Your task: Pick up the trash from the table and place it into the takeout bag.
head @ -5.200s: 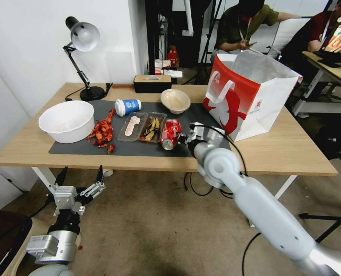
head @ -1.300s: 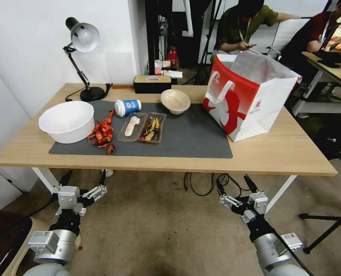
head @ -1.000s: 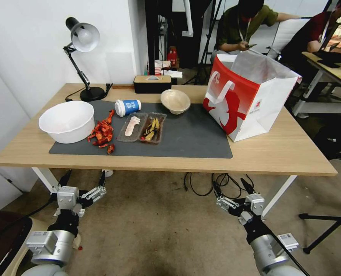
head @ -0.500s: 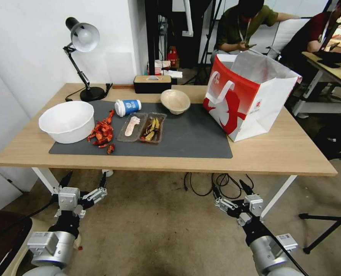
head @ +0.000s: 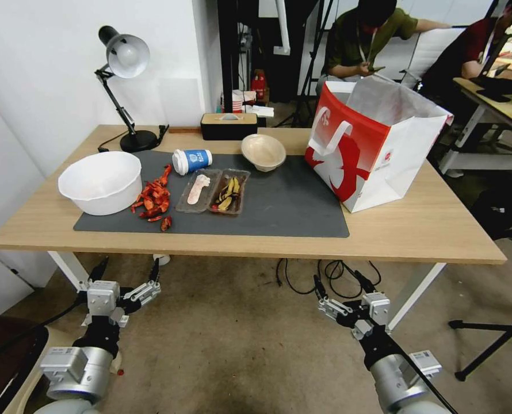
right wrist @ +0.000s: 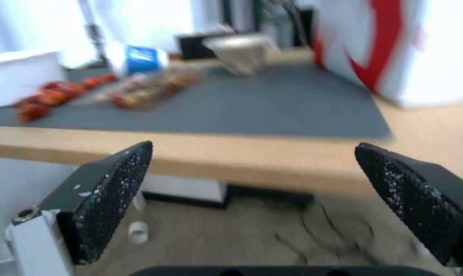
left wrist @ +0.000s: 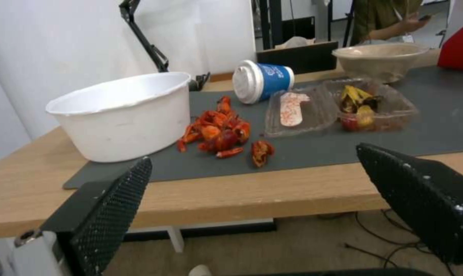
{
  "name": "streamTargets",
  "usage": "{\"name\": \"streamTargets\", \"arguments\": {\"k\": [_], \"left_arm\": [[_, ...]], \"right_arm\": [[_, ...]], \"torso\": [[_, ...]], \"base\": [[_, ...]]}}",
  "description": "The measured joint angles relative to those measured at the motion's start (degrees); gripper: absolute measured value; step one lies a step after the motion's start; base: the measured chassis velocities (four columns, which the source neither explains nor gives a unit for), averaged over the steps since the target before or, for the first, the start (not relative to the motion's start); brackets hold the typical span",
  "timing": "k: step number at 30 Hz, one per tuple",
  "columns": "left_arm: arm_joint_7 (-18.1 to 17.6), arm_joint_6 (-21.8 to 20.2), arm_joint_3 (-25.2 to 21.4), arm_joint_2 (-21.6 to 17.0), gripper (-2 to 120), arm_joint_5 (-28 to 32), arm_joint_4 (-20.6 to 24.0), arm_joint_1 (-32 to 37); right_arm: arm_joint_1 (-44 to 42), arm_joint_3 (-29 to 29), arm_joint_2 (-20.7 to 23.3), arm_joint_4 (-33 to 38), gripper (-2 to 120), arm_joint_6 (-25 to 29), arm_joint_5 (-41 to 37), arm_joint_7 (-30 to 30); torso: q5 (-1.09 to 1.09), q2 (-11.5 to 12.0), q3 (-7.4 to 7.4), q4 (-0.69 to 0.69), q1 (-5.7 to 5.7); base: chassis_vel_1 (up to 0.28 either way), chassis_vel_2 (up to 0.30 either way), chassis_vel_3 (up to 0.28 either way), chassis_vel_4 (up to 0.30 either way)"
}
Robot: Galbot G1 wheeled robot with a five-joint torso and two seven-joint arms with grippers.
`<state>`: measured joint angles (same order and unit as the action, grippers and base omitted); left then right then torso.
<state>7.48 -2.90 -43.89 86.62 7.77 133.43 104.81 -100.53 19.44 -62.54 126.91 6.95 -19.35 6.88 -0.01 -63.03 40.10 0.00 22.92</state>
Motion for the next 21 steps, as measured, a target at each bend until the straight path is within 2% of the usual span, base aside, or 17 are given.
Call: {"name": "streamTargets", "arguments": {"k": [1,7,9,10,18,21], "left_arm": [[0.01,0.03,-0.09,0.0,100,0.05,0.06,0.04],[0.03,0.13,-0.14,0.07,100,-0.05,0.26,0.23],[0.07,0.13,-0.12,0.2,100,-0.21,0.6,0.43],[0.08,0.13,-0.12,0.53,100,-0.38,0.83,0.63],[0.12,0.26,0.18,1.79,100,-1.58,0.95,1.08],[0.15,0.41,0.49,2.82,100,-2.53,1.21,1.25]], "right_arm": [[1.66,-0.57,0.83,-0.77,100,1.54,1.88,-2.46],[11.05,-3.85,5.12,-2.49,100,2.43,2.21,-8.73],[17.17,-5.53,8.17,-3.63,100,2.45,1.41,-11.71],[22.97,-7.76,11.38,-4.35,100,2.03,-0.19,-12.83],[34.57,-12.91,16.51,-4.77,100,-2.43,-5.45,-10.93],[47.35,-20.85,17.78,-4.78,100,-10.98,-10.81,-6.22]], "torso": [[0.01,0.0,0.0,0.0,0.0],[0.02,0.0,0.0,0.02,0.0],[0.01,0.01,0.01,0.0,0.01],[0.02,0.01,0.01,0.03,0.01],[-0.01,0.01,0.01,0.0,0.01],[0.0,0.01,0.01,0.0,0.01]], "base": [[0.0,0.0,0.0,0.0],[0.0,0.0,0.0,0.0],[0.0,0.0,0.0,0.0],[0.0,0.0,0.0,0.0],[0.0,0.0,0.0,0.0],[0.0,0.0,0.0,0.0]]}}
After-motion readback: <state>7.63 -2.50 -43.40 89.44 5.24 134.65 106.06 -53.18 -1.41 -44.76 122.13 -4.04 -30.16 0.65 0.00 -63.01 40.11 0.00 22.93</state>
